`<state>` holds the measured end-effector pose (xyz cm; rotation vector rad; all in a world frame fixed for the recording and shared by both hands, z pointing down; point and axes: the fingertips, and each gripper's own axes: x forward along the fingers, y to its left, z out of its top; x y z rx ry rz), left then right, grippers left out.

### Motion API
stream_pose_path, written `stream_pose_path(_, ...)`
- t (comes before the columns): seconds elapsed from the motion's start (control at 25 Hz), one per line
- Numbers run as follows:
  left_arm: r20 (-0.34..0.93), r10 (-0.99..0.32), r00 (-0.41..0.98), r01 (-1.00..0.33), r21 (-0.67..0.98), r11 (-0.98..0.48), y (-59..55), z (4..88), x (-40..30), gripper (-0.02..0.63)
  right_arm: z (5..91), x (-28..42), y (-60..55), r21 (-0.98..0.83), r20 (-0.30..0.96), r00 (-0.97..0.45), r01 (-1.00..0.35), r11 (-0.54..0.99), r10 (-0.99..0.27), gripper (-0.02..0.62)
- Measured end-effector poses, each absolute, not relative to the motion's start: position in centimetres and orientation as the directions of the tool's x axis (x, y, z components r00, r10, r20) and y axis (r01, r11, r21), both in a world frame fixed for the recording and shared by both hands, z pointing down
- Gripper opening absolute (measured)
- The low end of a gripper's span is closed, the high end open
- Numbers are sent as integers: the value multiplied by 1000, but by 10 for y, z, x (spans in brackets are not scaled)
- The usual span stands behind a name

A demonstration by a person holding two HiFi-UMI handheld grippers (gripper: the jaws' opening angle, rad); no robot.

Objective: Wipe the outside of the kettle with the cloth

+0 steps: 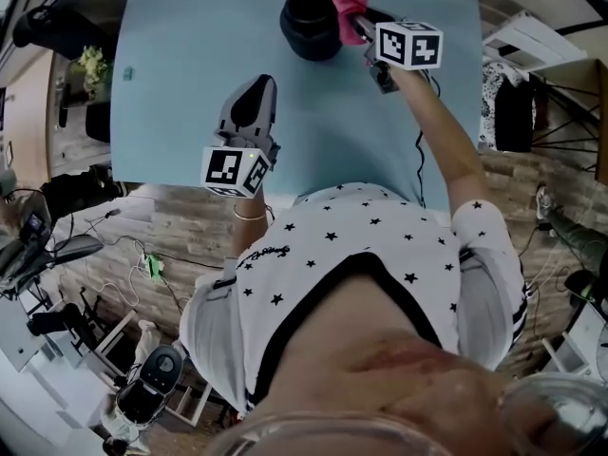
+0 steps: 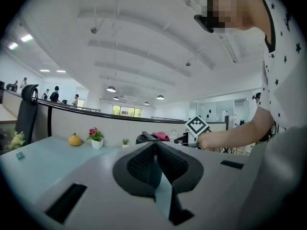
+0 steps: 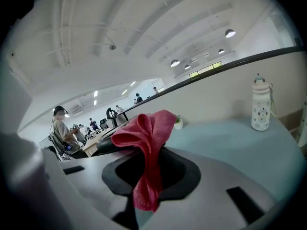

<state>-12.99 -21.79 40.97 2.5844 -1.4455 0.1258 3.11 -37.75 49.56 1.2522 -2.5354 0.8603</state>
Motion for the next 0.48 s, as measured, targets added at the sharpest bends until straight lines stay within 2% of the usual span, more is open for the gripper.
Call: stream_pose_path(0.48, 182, -844, 504, -863, 120, -490, -225, 419, -132, 40, 549, 38, -391, -355, 512, -567, -824, 441, -646, 66)
